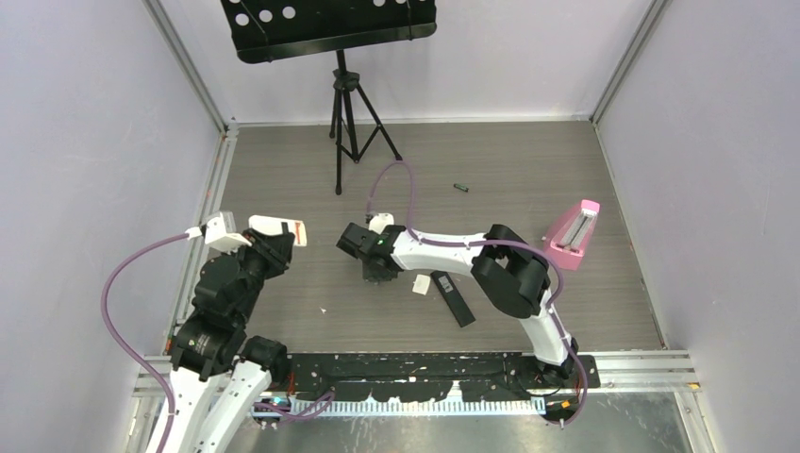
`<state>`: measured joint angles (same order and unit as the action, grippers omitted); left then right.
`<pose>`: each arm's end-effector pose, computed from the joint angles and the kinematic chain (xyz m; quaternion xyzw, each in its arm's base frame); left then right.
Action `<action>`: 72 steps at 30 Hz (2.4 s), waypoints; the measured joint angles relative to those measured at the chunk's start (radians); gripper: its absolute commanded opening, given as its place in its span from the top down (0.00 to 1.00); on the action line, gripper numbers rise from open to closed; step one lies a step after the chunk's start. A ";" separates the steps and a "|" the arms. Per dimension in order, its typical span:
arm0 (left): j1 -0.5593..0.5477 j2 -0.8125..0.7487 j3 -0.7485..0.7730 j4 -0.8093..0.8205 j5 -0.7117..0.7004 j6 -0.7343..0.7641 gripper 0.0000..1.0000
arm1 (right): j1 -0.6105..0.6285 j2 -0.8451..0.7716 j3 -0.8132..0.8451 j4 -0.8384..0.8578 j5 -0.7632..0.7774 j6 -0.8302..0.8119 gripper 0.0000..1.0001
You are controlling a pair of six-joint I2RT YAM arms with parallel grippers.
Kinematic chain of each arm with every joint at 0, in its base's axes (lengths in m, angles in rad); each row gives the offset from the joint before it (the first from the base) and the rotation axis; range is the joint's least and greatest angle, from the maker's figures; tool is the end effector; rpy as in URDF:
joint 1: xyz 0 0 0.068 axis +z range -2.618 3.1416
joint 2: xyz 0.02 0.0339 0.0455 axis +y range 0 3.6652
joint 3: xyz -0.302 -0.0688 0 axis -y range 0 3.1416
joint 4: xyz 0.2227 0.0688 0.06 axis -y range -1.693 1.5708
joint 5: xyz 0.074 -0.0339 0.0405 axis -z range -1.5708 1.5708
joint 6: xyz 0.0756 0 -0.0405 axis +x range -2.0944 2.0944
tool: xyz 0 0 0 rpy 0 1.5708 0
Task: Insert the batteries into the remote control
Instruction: Pick up the battery from the center of the board, then load the battery into the remote control.
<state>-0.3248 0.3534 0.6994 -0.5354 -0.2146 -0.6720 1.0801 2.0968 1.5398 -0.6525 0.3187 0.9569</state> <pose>0.0725 -0.0074 0.3222 -0.1996 0.7431 -0.2303 0.5958 0.2301 0.3804 0.1715 -0.0313 0.9712 0.0691 0.2260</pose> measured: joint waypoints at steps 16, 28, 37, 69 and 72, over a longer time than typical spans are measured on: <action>0.000 0.113 -0.093 0.145 0.208 -0.049 1.00 | -0.029 -0.369 -0.409 0.220 0.021 -0.082 1.00; 0.000 0.416 -0.168 0.547 0.490 -0.201 1.00 | -0.057 -0.908 -0.709 0.632 0.061 -0.306 1.00; -0.009 0.505 -0.216 0.869 0.607 -0.313 1.00 | -0.057 -1.040 -0.724 0.736 0.030 -0.395 1.00; -0.027 0.527 -0.426 1.137 0.546 -0.717 1.00 | -0.127 -0.684 -0.237 0.097 -0.136 0.120 1.00; -0.027 0.520 -0.430 1.136 0.543 -0.721 1.00 | -0.127 -0.668 -0.218 0.098 -0.142 0.119 0.99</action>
<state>-0.3523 0.8734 0.2699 0.6006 0.3283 -1.3933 0.9535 1.4292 1.3216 -0.5541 0.1764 1.0763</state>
